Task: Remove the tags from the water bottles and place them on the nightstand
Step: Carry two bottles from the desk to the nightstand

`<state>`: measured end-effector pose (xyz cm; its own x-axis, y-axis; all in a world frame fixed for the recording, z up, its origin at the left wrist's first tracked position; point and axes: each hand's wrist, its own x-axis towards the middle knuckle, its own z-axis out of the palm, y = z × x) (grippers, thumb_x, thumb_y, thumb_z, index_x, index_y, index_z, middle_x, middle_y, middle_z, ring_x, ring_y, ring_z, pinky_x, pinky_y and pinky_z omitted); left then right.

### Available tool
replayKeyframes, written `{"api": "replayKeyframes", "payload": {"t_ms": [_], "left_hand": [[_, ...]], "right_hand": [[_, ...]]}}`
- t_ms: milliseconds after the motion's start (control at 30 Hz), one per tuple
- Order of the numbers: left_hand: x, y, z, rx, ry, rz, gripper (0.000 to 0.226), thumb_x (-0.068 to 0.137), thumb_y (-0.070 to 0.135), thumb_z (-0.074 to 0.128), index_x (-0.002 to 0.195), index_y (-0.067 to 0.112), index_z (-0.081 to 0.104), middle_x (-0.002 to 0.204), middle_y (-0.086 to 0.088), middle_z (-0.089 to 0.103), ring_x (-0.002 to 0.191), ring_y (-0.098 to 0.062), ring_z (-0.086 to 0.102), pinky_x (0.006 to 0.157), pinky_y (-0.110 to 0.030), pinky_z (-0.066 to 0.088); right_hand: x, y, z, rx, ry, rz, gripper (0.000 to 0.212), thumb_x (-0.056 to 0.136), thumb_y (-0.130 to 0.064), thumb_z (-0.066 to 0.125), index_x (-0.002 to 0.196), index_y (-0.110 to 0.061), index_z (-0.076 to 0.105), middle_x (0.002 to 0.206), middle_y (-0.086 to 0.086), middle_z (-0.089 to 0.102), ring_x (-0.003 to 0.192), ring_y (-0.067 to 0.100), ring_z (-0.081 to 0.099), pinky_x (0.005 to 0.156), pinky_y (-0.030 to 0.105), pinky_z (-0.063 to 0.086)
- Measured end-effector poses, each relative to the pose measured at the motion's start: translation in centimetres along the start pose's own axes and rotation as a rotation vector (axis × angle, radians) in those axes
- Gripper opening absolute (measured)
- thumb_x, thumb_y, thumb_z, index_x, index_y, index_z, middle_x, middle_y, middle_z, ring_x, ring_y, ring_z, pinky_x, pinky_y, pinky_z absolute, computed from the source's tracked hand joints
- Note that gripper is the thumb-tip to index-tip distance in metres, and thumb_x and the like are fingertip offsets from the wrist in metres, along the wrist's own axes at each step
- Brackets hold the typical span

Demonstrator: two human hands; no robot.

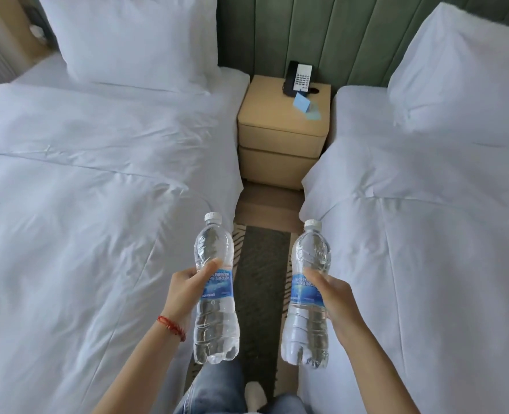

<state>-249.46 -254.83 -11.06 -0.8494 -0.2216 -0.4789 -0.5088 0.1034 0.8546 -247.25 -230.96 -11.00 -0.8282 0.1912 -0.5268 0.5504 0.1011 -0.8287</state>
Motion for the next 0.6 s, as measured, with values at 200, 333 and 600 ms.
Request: {"api": "replayKeyframes", "payload": {"t_ms": [200,333,600], "left_hand": [[10.0,4.8,2.3,-0.011,-0.061,0.023,0.032,0.08,0.036,0.062,0.063,0.009,0.065,0.049,0.003,0.066,0.044,-0.007,0.063,0.045,-0.017,0.046],[17.5,9.2,4.1,-0.011,-0.094,0.059,0.033,0.082,0.038,0.06,0.069,0.008,0.065,0.064,-0.006,0.065,0.056,-0.015,0.063,0.053,-0.022,0.045],[30.4,18.2,6.6,0.015,-0.183,0.133,0.029,0.081,0.035,0.062,0.068,0.01,0.066,0.055,0.001,0.067,0.05,-0.011,0.065,0.045,-0.016,0.047]], "right_hand": [[8.9,-5.2,1.3,0.038,0.023,-0.03,0.016,0.085,-0.042,0.056,0.079,-0.027,0.057,0.084,-0.003,0.064,0.078,0.014,0.065,0.058,0.018,0.049],[15.6,-9.7,2.5,0.069,0.05,-0.015,0.018,0.085,-0.041,0.057,0.081,-0.023,0.058,0.085,0.002,0.065,0.081,0.017,0.065,0.064,0.023,0.052],[27.0,-18.6,3.6,0.076,0.123,-0.054,0.015,0.084,-0.035,0.062,0.076,-0.022,0.059,0.078,-0.002,0.065,0.073,0.011,0.065,0.051,0.013,0.046]]}}
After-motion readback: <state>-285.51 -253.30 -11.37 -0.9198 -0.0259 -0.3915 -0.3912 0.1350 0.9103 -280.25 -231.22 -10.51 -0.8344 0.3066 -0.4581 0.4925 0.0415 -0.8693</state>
